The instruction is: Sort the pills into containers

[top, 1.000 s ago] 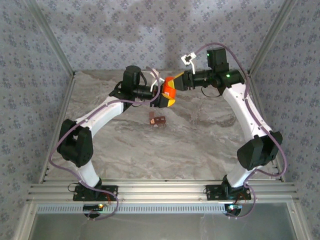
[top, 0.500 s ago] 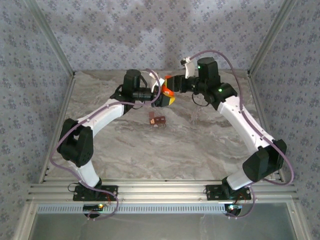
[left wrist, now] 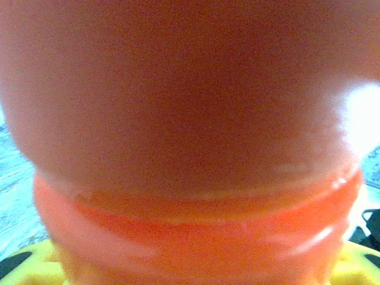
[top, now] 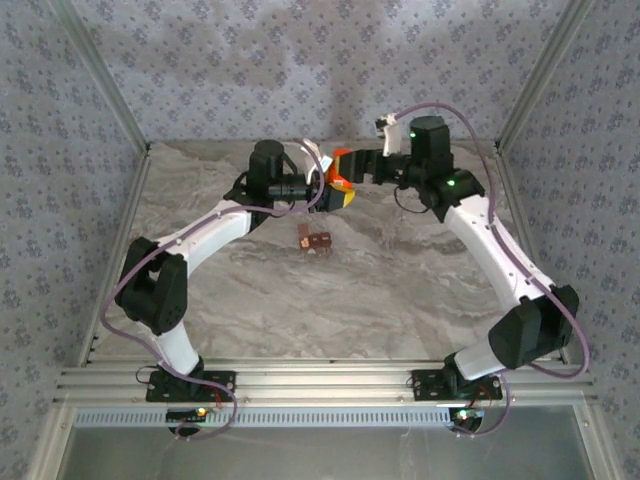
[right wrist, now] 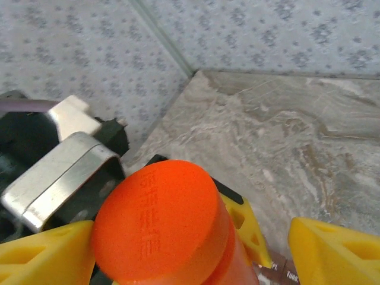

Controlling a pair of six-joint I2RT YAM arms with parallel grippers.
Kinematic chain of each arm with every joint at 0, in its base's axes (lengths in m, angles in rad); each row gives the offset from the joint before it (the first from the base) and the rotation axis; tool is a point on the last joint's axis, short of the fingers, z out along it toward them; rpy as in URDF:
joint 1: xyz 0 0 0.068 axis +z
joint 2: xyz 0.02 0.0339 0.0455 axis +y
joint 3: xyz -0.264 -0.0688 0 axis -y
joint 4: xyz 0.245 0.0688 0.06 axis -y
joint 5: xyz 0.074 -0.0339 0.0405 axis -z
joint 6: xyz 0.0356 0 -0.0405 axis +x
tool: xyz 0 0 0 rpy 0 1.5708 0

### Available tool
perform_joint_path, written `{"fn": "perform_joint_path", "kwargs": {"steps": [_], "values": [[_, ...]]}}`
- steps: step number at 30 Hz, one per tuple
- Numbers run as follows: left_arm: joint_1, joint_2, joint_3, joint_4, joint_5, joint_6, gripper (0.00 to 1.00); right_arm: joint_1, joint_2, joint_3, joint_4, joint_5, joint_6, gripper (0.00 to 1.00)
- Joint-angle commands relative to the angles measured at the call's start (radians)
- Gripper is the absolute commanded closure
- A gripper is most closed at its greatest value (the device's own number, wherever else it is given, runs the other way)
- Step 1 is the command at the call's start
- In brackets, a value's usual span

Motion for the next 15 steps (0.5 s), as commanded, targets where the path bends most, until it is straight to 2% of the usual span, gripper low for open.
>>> {"fn": "perform_joint_path", "kwargs": {"steps": [1, 4, 8, 12, 15], "values": [[0.002, -0.024, 0.041, 0.035, 0.078, 0.022, 1.0, -0.07, -0.058, 0.036, -0.061, -0.294, -0.118, 0.14], [0.013, -0.021, 0.051, 0.032, 0.136, 0.019, 1.0, -0.119, -0.041, 0.073, -0.112, -0.387, -0.163, 0.15], [0.02, -0.008, 0.084, -0.002, 0.23, 0.002, 1.0, -0.152, 0.013, 0.145, -0.16, -0.448, -0.204, 0.15], [0.021, 0.007, 0.131, -0.093, 0.297, 0.027, 1.0, -0.142, 0.096, 0.249, -0.253, -0.492, -0.257, 0.16], [0.02, 0.007, 0.14, -0.123, 0.306, 0.045, 1.0, -0.122, 0.129, 0.291, -0.267, -0.494, -0.264, 0.17]]}}
